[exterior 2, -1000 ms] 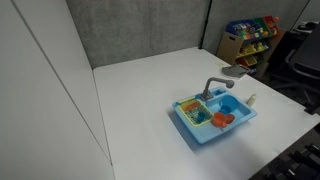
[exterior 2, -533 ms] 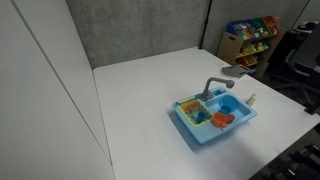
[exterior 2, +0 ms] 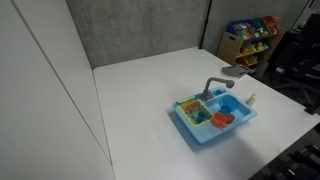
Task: Remove the orange cup from the sink and put it on the tray
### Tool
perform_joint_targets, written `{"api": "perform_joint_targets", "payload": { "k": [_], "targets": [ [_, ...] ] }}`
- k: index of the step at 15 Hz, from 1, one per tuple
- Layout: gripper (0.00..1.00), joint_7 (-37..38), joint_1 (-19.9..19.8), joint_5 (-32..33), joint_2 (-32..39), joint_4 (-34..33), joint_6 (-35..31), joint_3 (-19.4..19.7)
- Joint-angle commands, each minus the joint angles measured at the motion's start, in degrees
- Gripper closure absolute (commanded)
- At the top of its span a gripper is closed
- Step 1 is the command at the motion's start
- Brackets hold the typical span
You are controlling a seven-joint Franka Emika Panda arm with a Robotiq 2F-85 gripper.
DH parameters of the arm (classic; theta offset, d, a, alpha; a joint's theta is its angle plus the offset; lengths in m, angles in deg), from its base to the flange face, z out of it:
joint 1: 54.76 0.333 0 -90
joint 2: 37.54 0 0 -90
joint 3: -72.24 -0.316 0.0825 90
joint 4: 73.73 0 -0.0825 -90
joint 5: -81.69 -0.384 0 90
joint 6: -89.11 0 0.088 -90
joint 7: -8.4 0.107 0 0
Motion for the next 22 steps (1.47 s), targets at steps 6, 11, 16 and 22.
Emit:
{"api": "perform_joint_targets", "payload": {
  "k": [6,11,16,22],
  "targets": [
    [0.00,0.15,0.58,0.23,0.81,-0.20,0.00,0.47],
    [0.00,0.51,1.53,0.01,4.86,-0.33,-5.14,-0.66],
    [0.00,0.89,3.10,0.21,10.38,-0.56,-11.38,-1.40],
    [0.00,1.73,3.53,-0.26,18.59,-1.70,-19.56,-1.12]
  ]
}}
